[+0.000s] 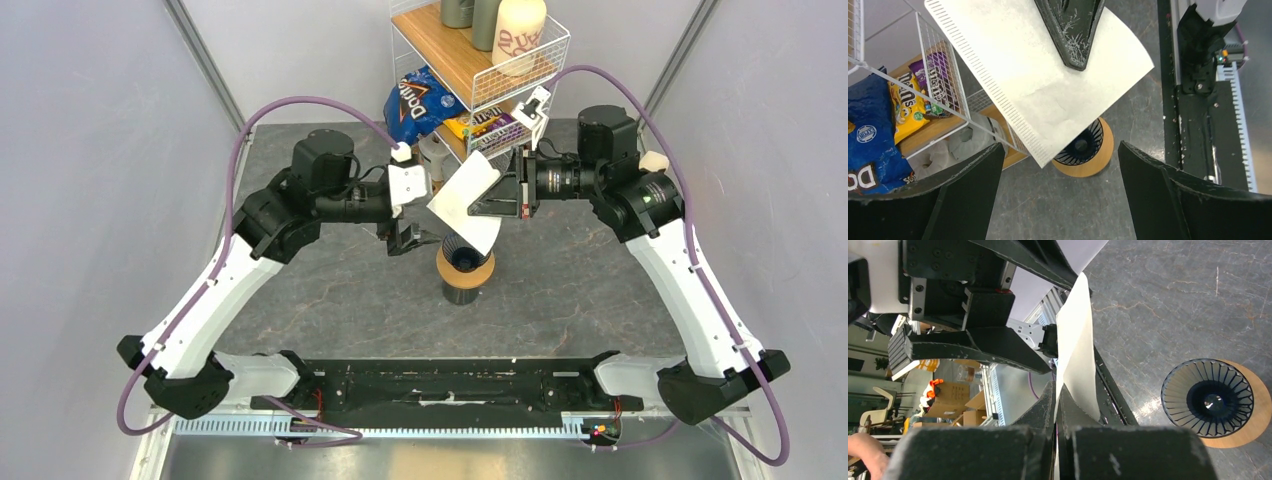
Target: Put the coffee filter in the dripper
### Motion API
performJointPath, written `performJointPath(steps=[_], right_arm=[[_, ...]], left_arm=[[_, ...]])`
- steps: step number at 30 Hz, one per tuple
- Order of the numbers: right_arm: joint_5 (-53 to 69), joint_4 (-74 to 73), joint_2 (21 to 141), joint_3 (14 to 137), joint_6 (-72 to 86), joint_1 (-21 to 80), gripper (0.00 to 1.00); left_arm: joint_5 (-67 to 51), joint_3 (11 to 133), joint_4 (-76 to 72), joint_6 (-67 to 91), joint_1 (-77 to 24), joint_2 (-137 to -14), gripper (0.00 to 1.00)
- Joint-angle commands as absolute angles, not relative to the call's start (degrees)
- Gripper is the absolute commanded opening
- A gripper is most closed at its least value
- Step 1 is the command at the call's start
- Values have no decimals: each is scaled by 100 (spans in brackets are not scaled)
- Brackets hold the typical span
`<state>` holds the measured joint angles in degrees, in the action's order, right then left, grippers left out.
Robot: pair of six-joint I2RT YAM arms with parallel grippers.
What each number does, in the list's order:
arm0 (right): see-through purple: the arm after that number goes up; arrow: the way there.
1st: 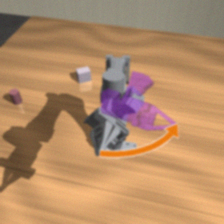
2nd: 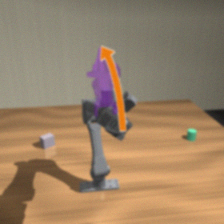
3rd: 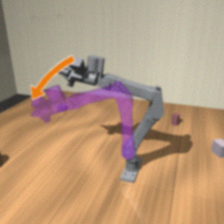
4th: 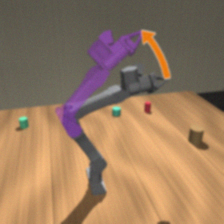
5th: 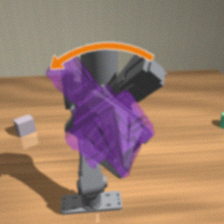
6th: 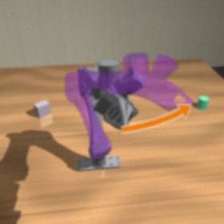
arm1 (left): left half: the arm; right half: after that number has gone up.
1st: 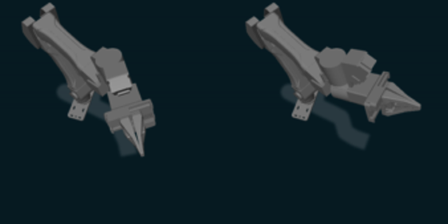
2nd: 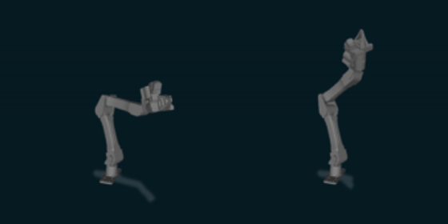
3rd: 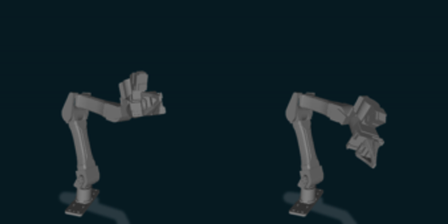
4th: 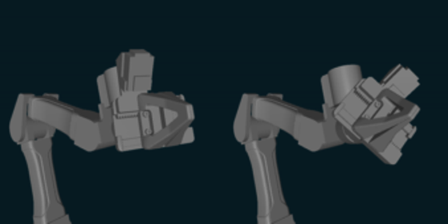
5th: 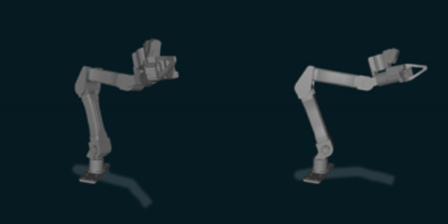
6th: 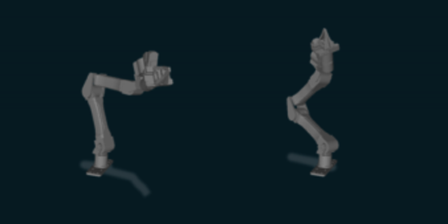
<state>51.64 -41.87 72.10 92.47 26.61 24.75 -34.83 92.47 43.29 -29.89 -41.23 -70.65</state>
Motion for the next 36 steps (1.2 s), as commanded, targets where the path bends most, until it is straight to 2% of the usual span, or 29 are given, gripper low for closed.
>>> performJointPath(steps=[1, 4, 9, 11, 25, 28, 30, 31, 35, 36], right_arm=[[5291, -4043, 7078, 9260, 2602, 2577, 0], [5332, -4036, 7109, 9339, 2531, 2621, 0], [5335, -4034, 7118, 9357, 2489, 2676, 0], [5344, -4034, 7122, 9365, 2495, 2679, 0], [5382, -3912, 7137, 9297, 2497, 2689, 0], [5388, -3886, 7149, 9303, 2500, 2688, 0], [5396, -3867, 7150, 9316, 2534, 2690, 0], [5396, -3863, 7151, 9324, 2552, 2687, 0], [5343, -3870, 7128, 9258, 2737, 2689, 0], [5320, -3868, 7115, 9219, 2785, 2687, 0]], left_arm=[[-3013, 9623, 4401, -3462, -4374, -7192, 90], [-2918, 9575, 4403, -3554, -4526, -7225, 85], [-2784, 9475, 4344, -3650, -4623, -7224, 67], [-2751, 9451, 4319, -3639, -4629, -7212, 62], [-2931, 9280, 4214, -3632, -4631, -7107, 46], [-2936, 9281, 4209, -3610, -4632, -7130, 40], [-2936, 9275, 4212, -3605, -4632, -7136, 41], [-2920, 9270, 4216, -3596, -4632, -7139, 45], [-2721, 9182, 4135, -3631, -4632, -7077, 75], [-2638, 9163, 4108, -3637, -4632, -7051, 78]])
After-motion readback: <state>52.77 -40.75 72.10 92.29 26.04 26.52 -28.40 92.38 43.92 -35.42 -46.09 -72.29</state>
